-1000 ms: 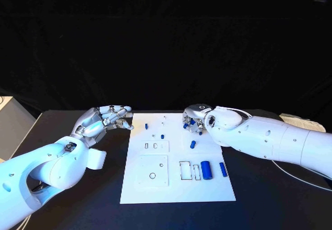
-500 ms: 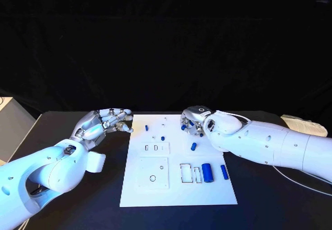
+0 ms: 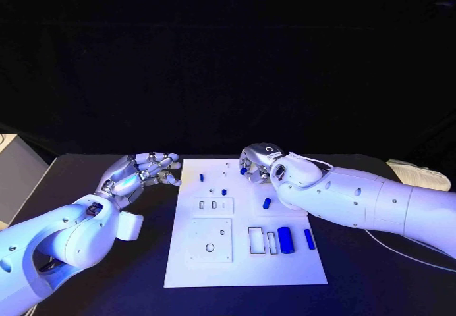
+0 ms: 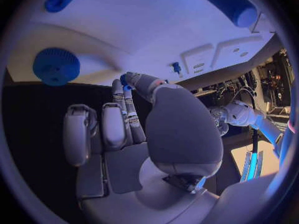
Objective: Assemble the parts on the task board
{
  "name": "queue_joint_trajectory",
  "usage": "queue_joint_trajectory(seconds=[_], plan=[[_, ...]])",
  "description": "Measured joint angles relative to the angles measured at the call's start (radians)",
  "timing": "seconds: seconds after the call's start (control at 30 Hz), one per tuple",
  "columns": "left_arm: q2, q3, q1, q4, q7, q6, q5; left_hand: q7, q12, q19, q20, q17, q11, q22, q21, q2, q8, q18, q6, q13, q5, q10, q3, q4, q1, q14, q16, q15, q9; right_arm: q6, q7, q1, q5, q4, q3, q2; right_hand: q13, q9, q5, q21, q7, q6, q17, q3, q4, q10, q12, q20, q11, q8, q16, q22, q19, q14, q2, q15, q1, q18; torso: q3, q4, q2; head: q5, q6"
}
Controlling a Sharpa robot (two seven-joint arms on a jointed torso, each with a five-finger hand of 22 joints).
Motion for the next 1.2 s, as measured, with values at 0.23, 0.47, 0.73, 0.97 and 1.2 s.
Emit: queue_joint_trajectory(seconds=[0.23, 0.47, 0.73, 0.97, 1.2], plan=[[0.000, 0.000, 0.000, 0.000, -0.002, 0.002, -0.001, 0.000, 0.000, 0.000, 0.000, 0.000, 0.000, 0.000, 0.000, 0.000, 0.000, 0.000, 0.000, 0.000, 0.000, 0.000, 0.003, -0.003, 0.000, -0.004, 0.000, 0.003, 0.000, -0.029, -0.031, 0.003, -0.018, -0.032, 0.002, 0.036, 0.002, 0.000, 0.000, 0.000, 0.000, 0.000, 0.001, -0.001, -0.001, 0.001, -0.001, 0.000, -0.001, 0.000, 0.002, 0.000, 0.000, 0.000, 0.001, 0.000, -0.002, 0.000, -0.0011, 0.0028, 0.003, 0.001, 0.002], [0.001, 0.000, 0.000, 0.000, -0.004, 0.003, -0.003, 0.000, 0.000, 0.000, 0.000, 0.000, 0.000, 0.000, 0.000, 0.000, 0.000, 0.000, 0.000, 0.000, 0.000, 0.000, 0.003, -0.003, 0.000, -0.004, 0.000, 0.003, 0.000, -0.054, -0.053, 0.005, -0.036, -0.055, 0.007, 0.059, 0.002, 0.000, -0.001, 0.003, 0.000, 0.000, 0.004, -0.001, -0.001, 0.001, -0.002, 0.000, -0.001, -0.001, 0.002, 0.000, 0.000, 0.000, 0.004, 0.000, -0.004, 0.000, -0.0038, 0.0056, 0.005, 0.002, 0.002], [0.001, 0.000, 0.000, -0.002, -0.006, 0.006, -0.007, 0.000, 0.000, 0.000, 0.000, 0.000, 0.000, 0.000, 0.000, 0.000, 0.000, 0.000, 0.000, 0.000, 0.000, 0.000, 0.003, -0.003, 0.000, -0.004, 0.000, 0.003, 0.000, -0.077, -0.065, 0.006, -0.052, -0.061, 0.012, 0.074, 0.002, 0.000, -0.003, 0.004, 0.000, -0.001, 0.007, -0.003, -0.002, 0.001, 0.000, 0.000, -0.001, 0.004, 0.006, 0.000, 0.000, 0.000, 0.004, 0.000, -0.004, 0.000, -0.0045, 0.0062, 0.008, 0.007, 0.001], [0.003, 0.001, 0.000, -0.003, -0.008, 0.007, -0.009, 0.000, 0.000, -0.008, 0.000, 0.002, 0.000, 0.003, 0.000, 0.000, 0.000, 0.000, 0.000, 0.000, 0.000, 0.000, 0.003, -0.003, 0.000, -0.004, 0.000, 0.003, 0.000, -0.082, -0.065, 0.007, -0.057, -0.067, 0.013, 0.088, 0.004, 0.000, -0.007, 0.004, 0.000, -0.004, 0.007, -0.003, -0.002, 0.002, 0.000, 0.000, -0.002, 0.004, 0.006, 0.000, 0.000, 0.000, 0.003, 0.000, -0.004, 0.000, -0.0044, 0.0058, 0.011, 0.009, 0.004], [0.003, 0.001, 0.000, -0.003, -0.010, 0.009, -0.011, 0.000, 0.000, -0.008, 0.000, 0.002, 0.000, 0.003, 0.000, 0.000, 0.000, 0.000, 0.000, 0.000, 0.000, 0.000, 0.003, -0.003, 0.000, -0.004, 0.000, 0.003, 0.000, -0.082, -0.065, 0.007, -0.060, -0.083, 0.013, 0.098, 0.004, 0.001, -0.009, 0.004, 0.000, -0.004, 0.007, -0.007, -0.001, 0.007, 0.000, 0.000, -0.007, 0.004, 0.006, -0.001, 0.000, 0.000, 0.003, 0.000, -0.004, 0.000, -0.0042, 0.0047, 0.014, 0.009, 0.006]])
